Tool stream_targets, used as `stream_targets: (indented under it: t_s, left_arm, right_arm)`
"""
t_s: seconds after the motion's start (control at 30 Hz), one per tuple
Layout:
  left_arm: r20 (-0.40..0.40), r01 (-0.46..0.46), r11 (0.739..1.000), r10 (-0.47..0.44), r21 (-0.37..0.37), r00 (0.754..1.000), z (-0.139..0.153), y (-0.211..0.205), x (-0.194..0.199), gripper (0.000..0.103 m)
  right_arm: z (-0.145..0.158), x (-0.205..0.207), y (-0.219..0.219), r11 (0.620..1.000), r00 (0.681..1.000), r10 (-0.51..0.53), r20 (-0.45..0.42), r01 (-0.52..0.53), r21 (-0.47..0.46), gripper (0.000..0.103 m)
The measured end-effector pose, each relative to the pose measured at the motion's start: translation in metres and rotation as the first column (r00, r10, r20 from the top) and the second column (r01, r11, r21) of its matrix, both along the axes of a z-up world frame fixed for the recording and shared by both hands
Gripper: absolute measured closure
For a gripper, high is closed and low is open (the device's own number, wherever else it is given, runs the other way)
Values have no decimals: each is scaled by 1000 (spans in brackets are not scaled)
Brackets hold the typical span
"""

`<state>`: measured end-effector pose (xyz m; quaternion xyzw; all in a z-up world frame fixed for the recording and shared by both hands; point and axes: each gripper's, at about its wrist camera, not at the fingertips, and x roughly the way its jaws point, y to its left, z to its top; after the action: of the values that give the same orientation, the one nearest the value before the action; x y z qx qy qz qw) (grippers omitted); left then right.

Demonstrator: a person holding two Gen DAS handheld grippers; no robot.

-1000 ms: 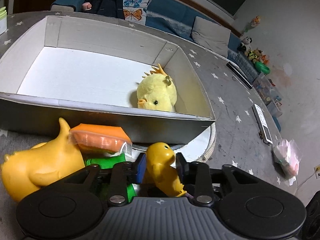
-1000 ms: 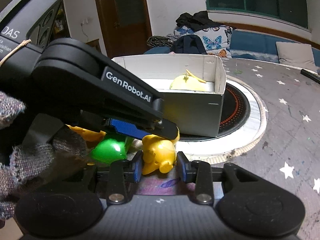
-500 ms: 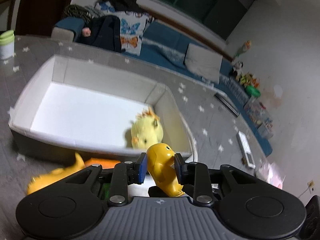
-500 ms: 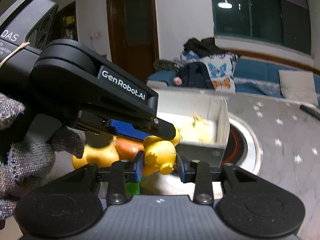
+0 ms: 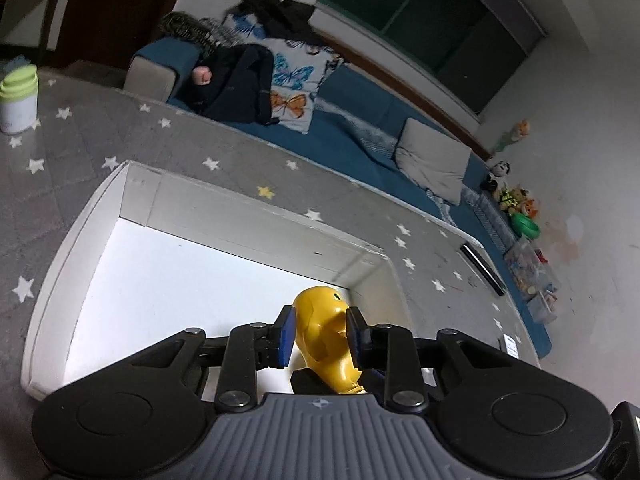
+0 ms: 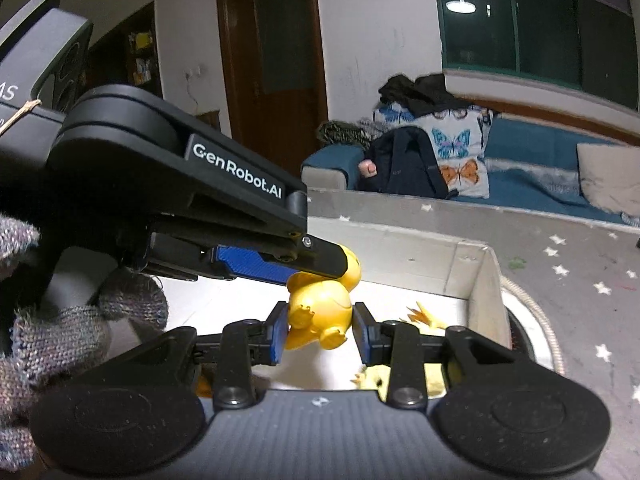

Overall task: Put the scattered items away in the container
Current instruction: 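Carry the duck with the left tool into the box and release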

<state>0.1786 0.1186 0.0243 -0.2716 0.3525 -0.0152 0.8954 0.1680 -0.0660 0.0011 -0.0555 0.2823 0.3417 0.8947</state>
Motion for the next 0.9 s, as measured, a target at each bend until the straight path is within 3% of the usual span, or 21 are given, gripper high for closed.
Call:
stream_targets:
  t_s: [0.4,0.9]
  left_arm:
    - [-76,0,999,-4,-51,997,-44,21,29,73]
    - [-18,9,1000,-9,13,1000,-23,9,-7,72]
  right_arm:
    - [-42,32,19,998,993,-7,-121,0,-56,70]
    - [-25,12,7,999,997,-17,-73,13,-50,69]
